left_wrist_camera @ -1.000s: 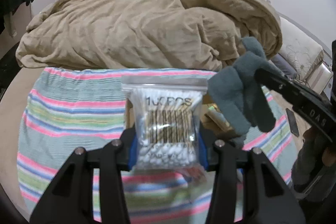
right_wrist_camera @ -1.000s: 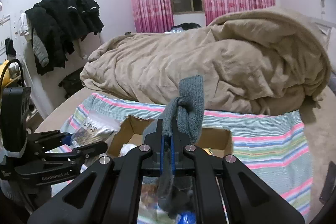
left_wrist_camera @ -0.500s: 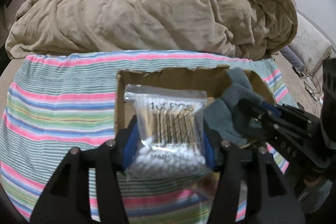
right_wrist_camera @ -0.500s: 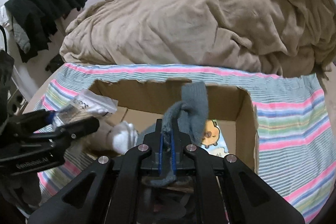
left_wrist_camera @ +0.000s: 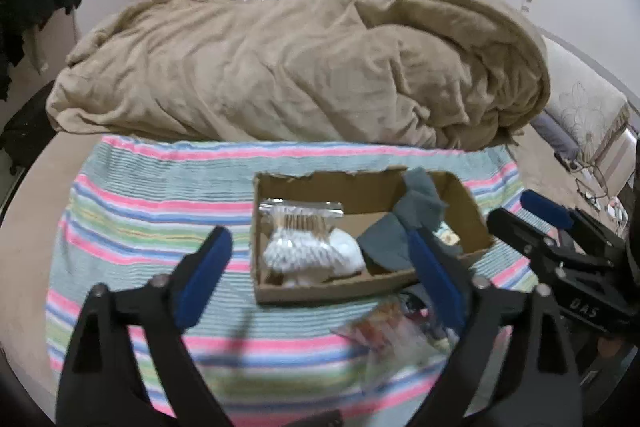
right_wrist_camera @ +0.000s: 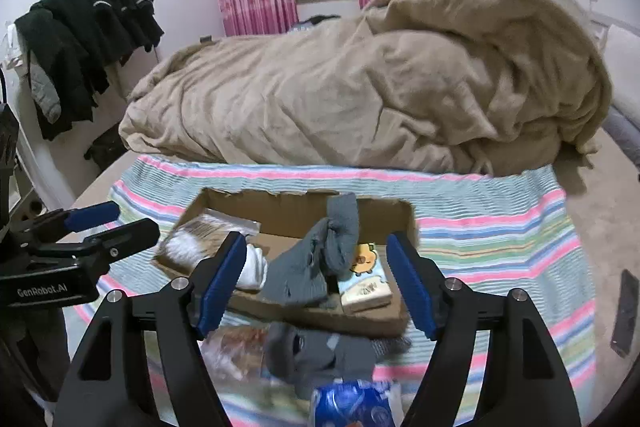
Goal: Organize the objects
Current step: 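Carry the swab bag into the box with the left tool while the right tool drops the glove in, then grasp the blue Vinda package with the right tool while the left tool grasps the clear snack bag, then lower the Vinda package into the box with the right tool while the left tool drops the snack bag in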
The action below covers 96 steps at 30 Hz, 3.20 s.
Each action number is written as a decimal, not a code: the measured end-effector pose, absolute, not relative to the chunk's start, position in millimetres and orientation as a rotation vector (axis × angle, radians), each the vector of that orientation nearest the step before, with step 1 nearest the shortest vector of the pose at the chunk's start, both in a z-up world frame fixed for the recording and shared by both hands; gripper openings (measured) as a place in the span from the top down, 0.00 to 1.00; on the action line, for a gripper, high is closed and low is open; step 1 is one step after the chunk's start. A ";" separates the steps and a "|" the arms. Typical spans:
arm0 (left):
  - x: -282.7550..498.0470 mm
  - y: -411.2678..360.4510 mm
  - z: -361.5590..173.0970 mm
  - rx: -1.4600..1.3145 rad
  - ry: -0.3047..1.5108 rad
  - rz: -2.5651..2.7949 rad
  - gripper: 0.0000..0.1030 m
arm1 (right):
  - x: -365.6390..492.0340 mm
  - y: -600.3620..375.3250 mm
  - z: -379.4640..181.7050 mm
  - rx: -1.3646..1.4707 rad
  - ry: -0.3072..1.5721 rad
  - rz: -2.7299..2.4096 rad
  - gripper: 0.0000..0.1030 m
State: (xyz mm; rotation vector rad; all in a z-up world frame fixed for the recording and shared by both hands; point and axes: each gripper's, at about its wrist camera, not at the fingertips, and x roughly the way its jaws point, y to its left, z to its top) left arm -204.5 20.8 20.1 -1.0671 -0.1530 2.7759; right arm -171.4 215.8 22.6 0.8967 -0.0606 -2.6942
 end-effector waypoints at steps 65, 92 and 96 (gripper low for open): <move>-145.7 71.5 -46.3 -1.189 -0.095 2.551 0.59 | -102.8 253.2 -46.2 1.098 -0.016 -2.545 0.66; -171.8 91.0 -82.0 -1.364 -0.112 2.427 0.32 | -133.2 270.6 14.0 0.916 -0.063 -2.654 0.66; -174.1 106.9 -93.9 -1.355 -0.082 2.413 0.32 | -130.1 274.8 11.6 0.924 -0.079 -2.655 0.66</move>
